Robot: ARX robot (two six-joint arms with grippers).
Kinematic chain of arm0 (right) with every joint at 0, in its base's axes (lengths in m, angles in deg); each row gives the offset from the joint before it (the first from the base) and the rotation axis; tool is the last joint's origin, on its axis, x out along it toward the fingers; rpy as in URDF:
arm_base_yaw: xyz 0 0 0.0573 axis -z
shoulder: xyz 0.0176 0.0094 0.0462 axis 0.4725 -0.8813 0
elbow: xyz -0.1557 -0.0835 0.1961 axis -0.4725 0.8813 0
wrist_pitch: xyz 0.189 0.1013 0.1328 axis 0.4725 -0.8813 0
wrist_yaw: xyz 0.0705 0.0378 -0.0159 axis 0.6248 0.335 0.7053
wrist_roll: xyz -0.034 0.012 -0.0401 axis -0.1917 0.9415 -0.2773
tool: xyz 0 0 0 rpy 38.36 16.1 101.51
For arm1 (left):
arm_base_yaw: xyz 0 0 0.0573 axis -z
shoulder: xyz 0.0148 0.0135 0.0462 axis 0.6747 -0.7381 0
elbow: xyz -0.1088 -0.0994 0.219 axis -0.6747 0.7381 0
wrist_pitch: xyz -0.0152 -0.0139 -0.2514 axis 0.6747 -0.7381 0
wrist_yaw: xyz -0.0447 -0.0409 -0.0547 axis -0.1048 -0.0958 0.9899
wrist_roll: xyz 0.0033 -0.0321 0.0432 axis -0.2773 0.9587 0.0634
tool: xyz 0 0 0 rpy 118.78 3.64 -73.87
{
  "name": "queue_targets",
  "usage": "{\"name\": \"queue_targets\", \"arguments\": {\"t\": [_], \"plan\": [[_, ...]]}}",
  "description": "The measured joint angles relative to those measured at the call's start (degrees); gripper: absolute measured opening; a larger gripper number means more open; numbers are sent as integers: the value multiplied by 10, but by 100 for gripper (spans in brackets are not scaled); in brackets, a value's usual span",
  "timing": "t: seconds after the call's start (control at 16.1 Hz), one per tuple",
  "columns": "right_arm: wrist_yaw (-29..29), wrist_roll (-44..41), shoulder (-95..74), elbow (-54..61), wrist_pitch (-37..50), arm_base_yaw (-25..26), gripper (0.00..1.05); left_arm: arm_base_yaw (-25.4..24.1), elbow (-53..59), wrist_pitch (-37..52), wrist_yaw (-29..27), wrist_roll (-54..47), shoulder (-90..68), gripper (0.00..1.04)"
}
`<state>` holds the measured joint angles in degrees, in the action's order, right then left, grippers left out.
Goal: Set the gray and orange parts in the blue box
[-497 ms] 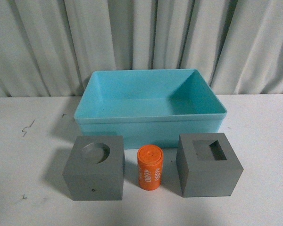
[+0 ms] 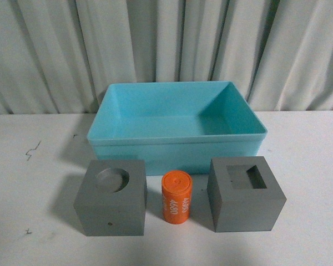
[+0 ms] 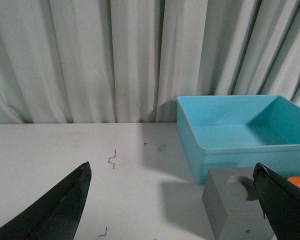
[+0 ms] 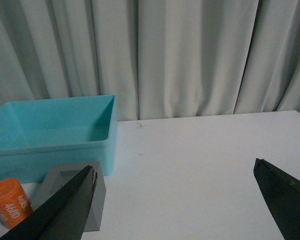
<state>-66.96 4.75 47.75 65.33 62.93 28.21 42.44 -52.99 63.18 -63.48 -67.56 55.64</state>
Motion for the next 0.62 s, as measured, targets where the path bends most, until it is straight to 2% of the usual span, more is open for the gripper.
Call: {"name": "queue_targets", "arguments": {"t": [0.62], "plan": [[0, 0, 0, 0, 0, 0, 98, 0, 0, 0, 0, 0, 0, 98]]}}
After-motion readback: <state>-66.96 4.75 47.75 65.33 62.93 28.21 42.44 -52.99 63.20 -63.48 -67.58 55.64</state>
